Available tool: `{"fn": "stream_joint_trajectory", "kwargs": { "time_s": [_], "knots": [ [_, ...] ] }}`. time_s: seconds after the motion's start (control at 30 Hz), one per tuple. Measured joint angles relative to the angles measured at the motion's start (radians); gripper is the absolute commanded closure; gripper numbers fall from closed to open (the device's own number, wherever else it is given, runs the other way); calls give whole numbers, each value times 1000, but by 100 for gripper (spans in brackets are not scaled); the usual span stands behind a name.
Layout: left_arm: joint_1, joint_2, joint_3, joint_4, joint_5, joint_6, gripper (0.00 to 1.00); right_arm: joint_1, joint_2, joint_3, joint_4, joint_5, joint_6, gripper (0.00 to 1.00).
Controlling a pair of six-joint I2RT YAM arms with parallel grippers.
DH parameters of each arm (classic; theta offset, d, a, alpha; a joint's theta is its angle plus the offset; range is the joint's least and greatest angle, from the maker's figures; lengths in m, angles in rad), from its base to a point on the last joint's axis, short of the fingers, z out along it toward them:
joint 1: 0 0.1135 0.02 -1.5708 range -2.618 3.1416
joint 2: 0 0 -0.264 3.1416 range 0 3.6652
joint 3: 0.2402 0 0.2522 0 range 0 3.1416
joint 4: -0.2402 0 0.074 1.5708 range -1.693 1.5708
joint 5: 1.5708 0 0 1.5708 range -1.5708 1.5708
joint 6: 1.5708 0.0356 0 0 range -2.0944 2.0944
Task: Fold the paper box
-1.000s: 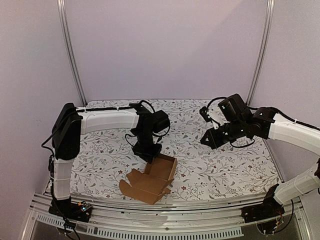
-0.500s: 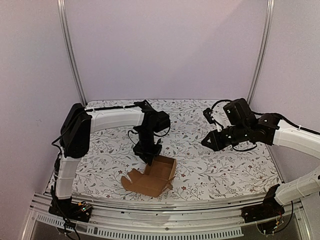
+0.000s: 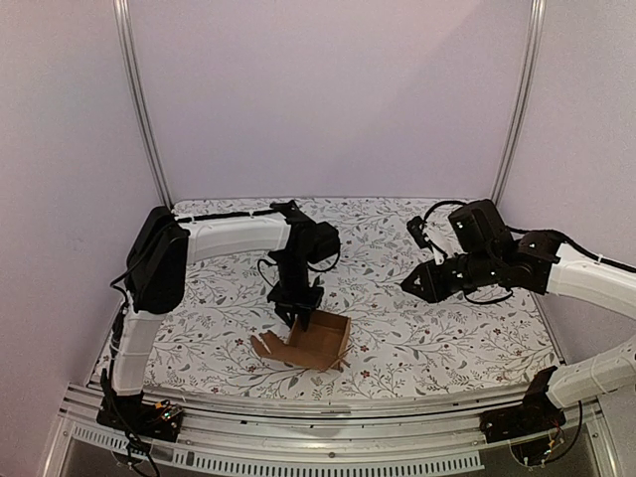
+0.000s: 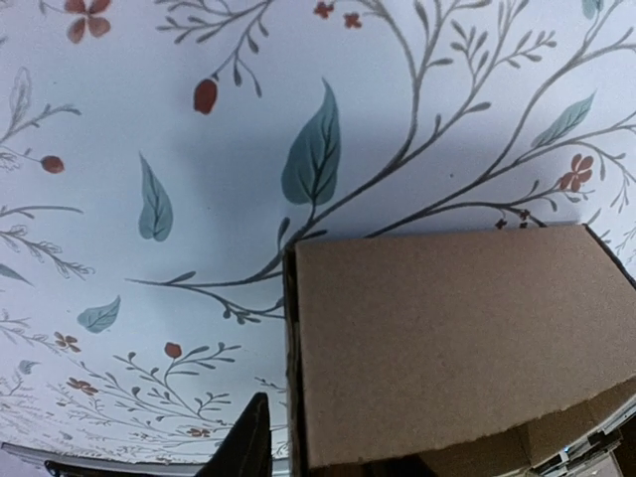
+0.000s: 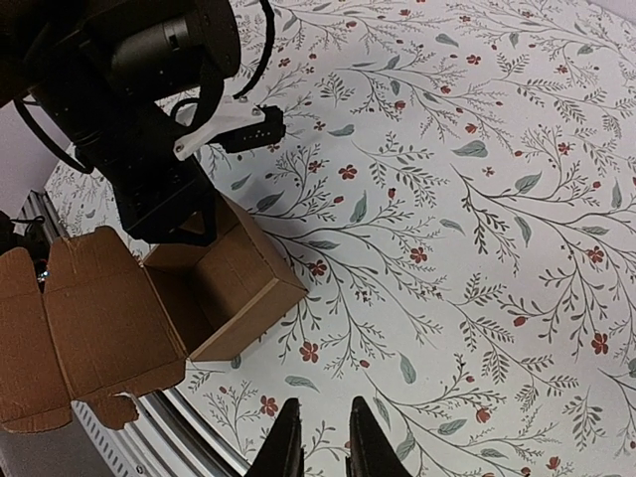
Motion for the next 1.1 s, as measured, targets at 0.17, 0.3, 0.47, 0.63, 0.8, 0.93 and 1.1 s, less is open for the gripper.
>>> {"fn": "stream_joint_trajectory", "kwargs": {
  "time_s": [0.17, 0.3, 0.47, 0.63, 0.8, 0.93, 1.1],
  "knots": [
    [0, -15, 10, -1, -7, -7, 60, 2, -3, 0, 19, -23, 8, 79],
    [0, -51, 10, -3, -12, -9, 58, 27, 0, 0, 32, -32, 16, 78],
    [2, -121, 10, -8, -42, 11, 59, 85, 58, 0, 43, -34, 32, 86],
    [14, -149, 34, -6, -110, 59, 82, 138, 147, -3, 49, -45, 60, 99],
    [57, -138, 39, 76, -132, 109, 100, 167, 207, -60, 102, -110, 126, 100],
    [102, -110, 40, 169, -118, 138, 100, 180, 244, -114, 151, -169, 188, 100],
    [132, -74, 21, 289, -84, 174, 100, 219, 291, -162, 248, -226, 285, 100]
  ]
}}
